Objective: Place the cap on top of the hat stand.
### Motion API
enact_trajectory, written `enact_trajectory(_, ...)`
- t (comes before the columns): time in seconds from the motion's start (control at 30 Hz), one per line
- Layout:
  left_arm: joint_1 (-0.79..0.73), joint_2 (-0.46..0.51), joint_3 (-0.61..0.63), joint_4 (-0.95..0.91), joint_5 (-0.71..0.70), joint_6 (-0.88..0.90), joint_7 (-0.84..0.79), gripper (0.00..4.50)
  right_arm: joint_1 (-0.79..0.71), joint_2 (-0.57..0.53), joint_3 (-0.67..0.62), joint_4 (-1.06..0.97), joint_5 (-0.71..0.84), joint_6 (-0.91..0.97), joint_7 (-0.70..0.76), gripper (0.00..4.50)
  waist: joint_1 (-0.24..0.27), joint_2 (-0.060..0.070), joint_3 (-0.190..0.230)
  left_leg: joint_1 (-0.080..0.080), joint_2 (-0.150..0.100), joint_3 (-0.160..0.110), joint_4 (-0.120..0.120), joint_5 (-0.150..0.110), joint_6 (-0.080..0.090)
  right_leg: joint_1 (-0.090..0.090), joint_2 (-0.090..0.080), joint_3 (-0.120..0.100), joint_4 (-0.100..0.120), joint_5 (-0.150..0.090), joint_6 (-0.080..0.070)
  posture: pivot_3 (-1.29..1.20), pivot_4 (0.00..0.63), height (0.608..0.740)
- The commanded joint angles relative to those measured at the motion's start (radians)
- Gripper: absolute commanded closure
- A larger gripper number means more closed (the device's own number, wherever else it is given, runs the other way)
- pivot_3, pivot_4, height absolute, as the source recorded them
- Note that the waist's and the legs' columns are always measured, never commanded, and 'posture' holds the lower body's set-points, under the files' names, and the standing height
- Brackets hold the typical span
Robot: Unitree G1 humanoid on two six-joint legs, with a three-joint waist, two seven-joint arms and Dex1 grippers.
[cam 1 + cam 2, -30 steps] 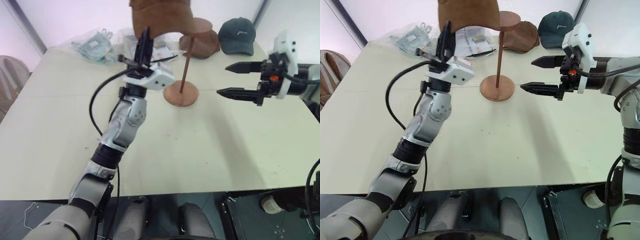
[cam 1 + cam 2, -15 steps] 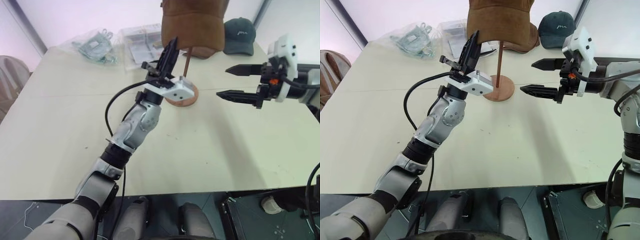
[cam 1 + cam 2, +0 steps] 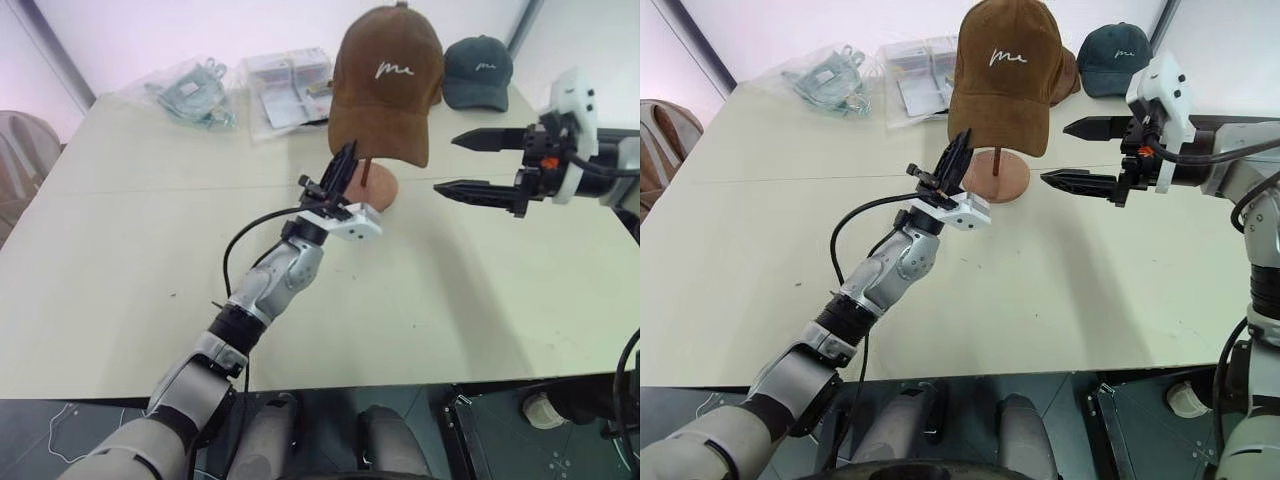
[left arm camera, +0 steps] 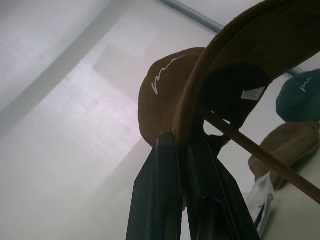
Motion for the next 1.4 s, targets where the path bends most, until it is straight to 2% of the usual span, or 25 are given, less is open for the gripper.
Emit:
enact_trajectory(0.03, 0.003, -0.003, -0.022, 0.014, 0.018, -0.02, 0.026, 4.44, -0.012, -0.021, -0.038, -0.038, 0.015, 0.001, -0.002, 0.0, 0.0, 0.0, 0.0, 0.0, 0.0, 0.0, 0.0, 0.0, 0.0, 0.0, 0.0, 0.0, 0.0, 0.0, 0.0, 0.0, 0.15, 0.74)
enact_trajectory(0.53, 0.008, -0.013, -0.091, 0.067, 0.093, 0.026, 0.041, 4.44, -0.008, -0.02, -0.043, -0.049, 0.023, 0.006, -0.014, 0.0, 0.002, 0.0, 0.0, 0.0, 0.0, 0.0, 0.0, 0.0, 0.0, 0.0, 0.0, 0.0, 0.0, 0.0, 0.0, 0.0, 0.15, 0.74)
enact_trajectory(0.87, 0.026, -0.008, -0.077, 0.062, 0.062, 0.015, 0.021, 4.44, -0.008, -0.02, -0.042, -0.048, 0.023, 0.007, -0.015, 0.0, 0.001, 0.0, 0.0, 0.0, 0.0, 0.0, 0.001, 0.0, 0.0, 0.0, 0.0, 0.0, 0.0, 0.0, 0.0, 0.0, 0.15, 0.74)
enact_trajectory(0.97, 0.032, -0.006, -0.073, 0.061, 0.054, 0.01, 0.015, 3.52, -0.013, -0.016, -0.037, -0.042, 0.019, 0.003, -0.015, 0.0, 0.0, 0.0, 0.0, 0.0, 0.0, 0.0, 0.001, 0.0, 0.0, 0.0, 0.0, 0.0, 0.0, 0.0, 0.0, 0.0, 0.15, 0.74)
enact_trajectory(1.2, 0.053, 0.006, -0.075, 0.055, 0.039, 0.0, -0.01, 0.04, -0.015, -0.013, -0.034, -0.041, 0.019, 0.0, -0.014, 0.0, 0.0, 0.0, 0.0, 0.0, 0.0, 0.0, 0.001, 0.0, 0.0, 0.0, 0.0, 0.0, 0.0, 0.0, 0.0, 0.0, 0.15, 0.74)
enact_trajectory(1.4, 0.095, 0.027, -0.071, 0.045, -0.019, -0.049, -0.094, 0.04, -0.017, -0.012, -0.033, -0.04, 0.019, 0.0, -0.013, 0.0, 0.0, 0.0, 0.0, 0.0, 0.0, 0.0, 0.001, 0.0, 0.0, 0.0, 0.0, 0.0, 0.0, 0.0, 0.0, 0.0, 0.15, 0.74)
